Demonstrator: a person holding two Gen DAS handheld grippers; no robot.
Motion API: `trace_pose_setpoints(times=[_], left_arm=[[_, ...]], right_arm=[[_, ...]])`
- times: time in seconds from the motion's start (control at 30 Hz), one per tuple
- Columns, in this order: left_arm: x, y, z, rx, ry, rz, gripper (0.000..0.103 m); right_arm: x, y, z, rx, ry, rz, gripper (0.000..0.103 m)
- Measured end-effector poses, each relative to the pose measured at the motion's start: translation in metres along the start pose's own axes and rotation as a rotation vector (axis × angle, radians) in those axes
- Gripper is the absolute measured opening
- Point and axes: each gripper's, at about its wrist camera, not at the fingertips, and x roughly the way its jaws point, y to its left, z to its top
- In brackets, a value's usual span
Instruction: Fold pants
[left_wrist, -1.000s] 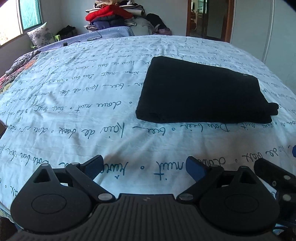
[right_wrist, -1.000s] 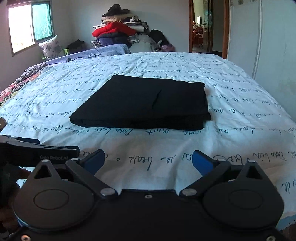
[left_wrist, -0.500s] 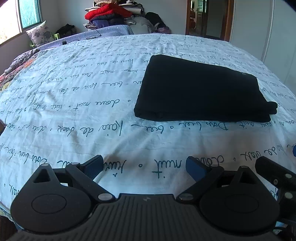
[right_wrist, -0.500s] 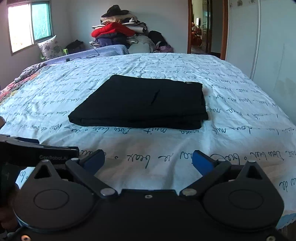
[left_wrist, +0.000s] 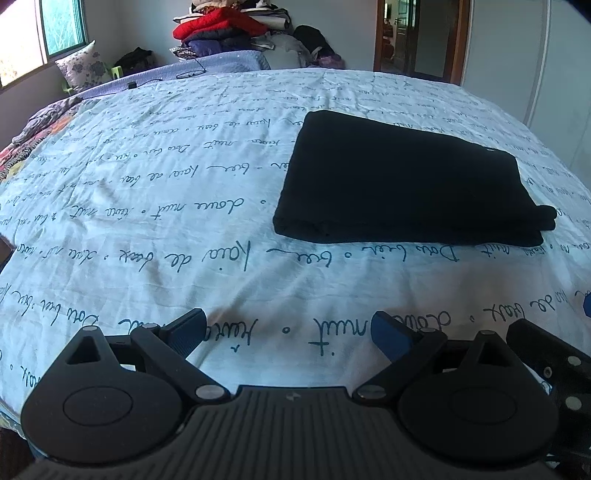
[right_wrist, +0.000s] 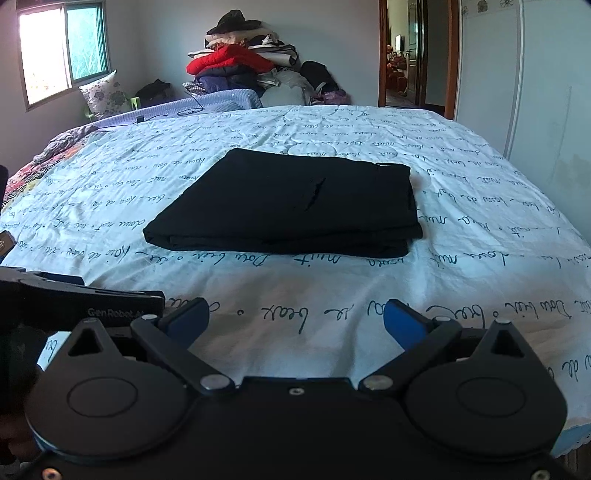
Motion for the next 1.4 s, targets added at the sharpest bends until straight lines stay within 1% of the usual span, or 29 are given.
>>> trace_pose_setpoints(times=[0.47,0.77,1.4], left_arm=[[0.0,0.006,0.004,-0.023,0.003,0.011,0.097],[-0.001,0.007,0.003,-0.024,0.0,0.01,0.097],[-0.003,0.005,0.004,-0.016,0.0,0.018,0.097]], right_arm=[[0.006,-0.003,0.001,0.037,0.029,0.028,0.102],[0.011,-0.006,0.0,0.051,0.056,0.0,0.102],[0.015,-0.01,0.001,0.057,0.063,-0.012,0.102]])
